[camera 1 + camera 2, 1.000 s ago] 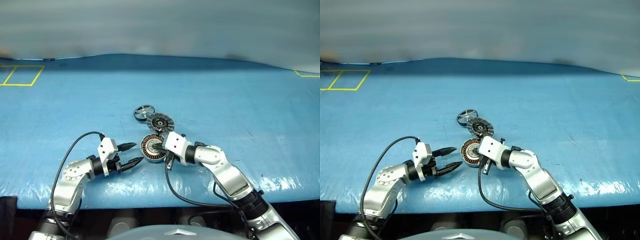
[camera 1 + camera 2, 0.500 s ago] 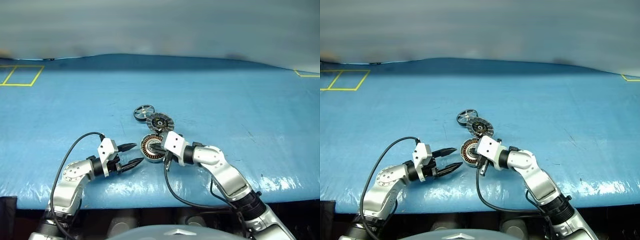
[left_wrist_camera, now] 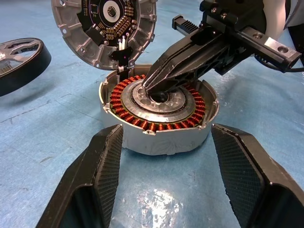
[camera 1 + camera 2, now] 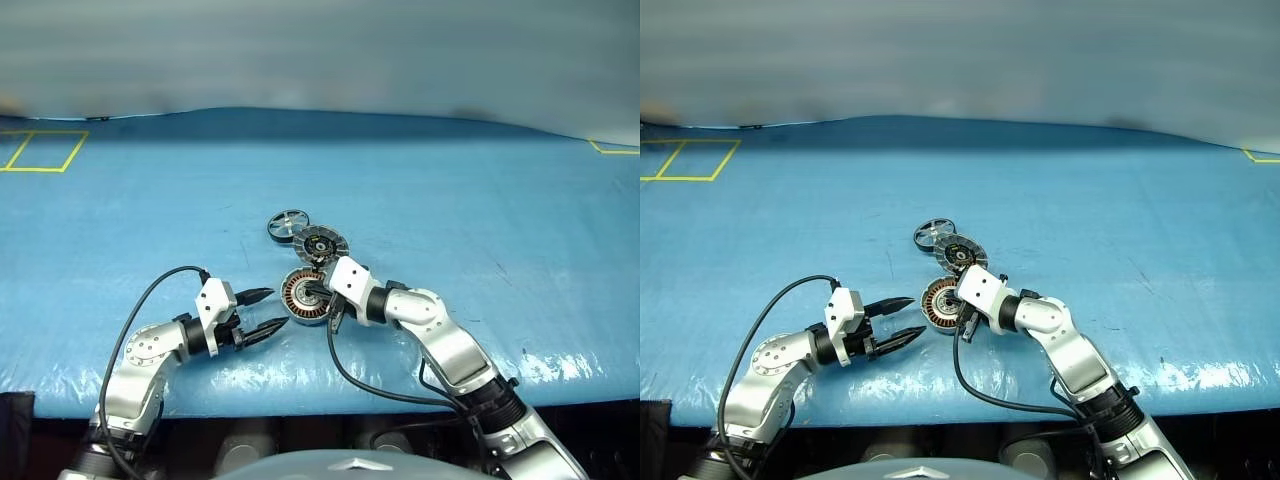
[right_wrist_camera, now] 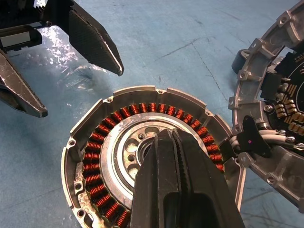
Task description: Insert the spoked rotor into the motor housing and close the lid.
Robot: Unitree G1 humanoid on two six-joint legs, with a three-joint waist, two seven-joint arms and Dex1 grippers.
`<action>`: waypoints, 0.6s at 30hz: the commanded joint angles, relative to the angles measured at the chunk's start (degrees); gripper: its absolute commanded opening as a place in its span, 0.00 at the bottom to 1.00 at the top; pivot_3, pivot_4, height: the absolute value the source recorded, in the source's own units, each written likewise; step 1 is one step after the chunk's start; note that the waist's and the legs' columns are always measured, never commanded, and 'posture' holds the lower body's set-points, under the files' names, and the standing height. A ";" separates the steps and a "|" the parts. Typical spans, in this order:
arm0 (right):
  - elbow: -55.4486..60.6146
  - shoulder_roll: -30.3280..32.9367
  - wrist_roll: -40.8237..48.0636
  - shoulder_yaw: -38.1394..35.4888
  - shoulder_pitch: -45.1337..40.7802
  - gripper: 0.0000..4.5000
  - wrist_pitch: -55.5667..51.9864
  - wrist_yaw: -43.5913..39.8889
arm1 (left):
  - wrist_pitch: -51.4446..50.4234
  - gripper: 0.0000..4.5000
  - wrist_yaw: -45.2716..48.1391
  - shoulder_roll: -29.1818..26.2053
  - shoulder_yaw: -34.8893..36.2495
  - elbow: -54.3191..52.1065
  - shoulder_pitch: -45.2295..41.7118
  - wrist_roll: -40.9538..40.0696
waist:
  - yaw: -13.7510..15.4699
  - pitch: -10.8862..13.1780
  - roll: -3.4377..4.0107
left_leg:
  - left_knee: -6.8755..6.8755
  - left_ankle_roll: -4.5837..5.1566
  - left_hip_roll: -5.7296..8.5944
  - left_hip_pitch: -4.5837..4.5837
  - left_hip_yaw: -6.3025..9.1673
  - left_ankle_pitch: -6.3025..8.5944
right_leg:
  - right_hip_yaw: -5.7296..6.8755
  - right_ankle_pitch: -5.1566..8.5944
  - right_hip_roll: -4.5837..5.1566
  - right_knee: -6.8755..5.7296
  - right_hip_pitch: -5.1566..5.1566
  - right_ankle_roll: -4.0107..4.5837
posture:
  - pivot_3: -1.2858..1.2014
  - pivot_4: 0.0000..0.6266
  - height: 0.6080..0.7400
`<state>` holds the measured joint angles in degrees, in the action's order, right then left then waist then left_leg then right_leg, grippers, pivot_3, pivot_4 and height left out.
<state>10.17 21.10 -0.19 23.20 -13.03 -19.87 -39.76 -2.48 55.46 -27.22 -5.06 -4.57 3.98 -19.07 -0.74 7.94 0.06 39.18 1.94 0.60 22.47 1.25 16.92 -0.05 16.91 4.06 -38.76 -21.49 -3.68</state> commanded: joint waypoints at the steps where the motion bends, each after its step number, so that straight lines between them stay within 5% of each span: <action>1: 0.68 0.74 -0.53 0.58 0.58 0.01 0.38 -0.68 | -0.25 0.70 -0.34 -0.22 0.24 -2.52 0.39 -0.54 | 0.01 0.00 0.00 | 0.00 0.00 0.00 0.00 0.00 0.00 | 0.00 0.00 0.00 0.00 0.01 0.00 | 0.52 0.24 1.00; 18: 1.89 2.91 -8.07 3.05 -0.58 0.01 -1.27 1.51 | -1.09 0.70 -0.97 -0.31 0.31 -3.65 1.03 -0.66 | 0.02 0.00 0.00 | 0.00 -0.01 0.00 -0.02 0.01 -0.01 | 0.01 0.00 0.01 0.00 0.02 0.00 | 0.52 0.24 1.00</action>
<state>12.39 22.96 -6.20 26.06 -13.46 -19.51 -38.89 -3.54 54.65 -27.28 -5.04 -5.56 4.88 -19.10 -0.72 7.94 0.05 39.18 1.92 0.60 22.44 1.27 16.91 -0.04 16.91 4.07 -38.76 -21.47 -3.68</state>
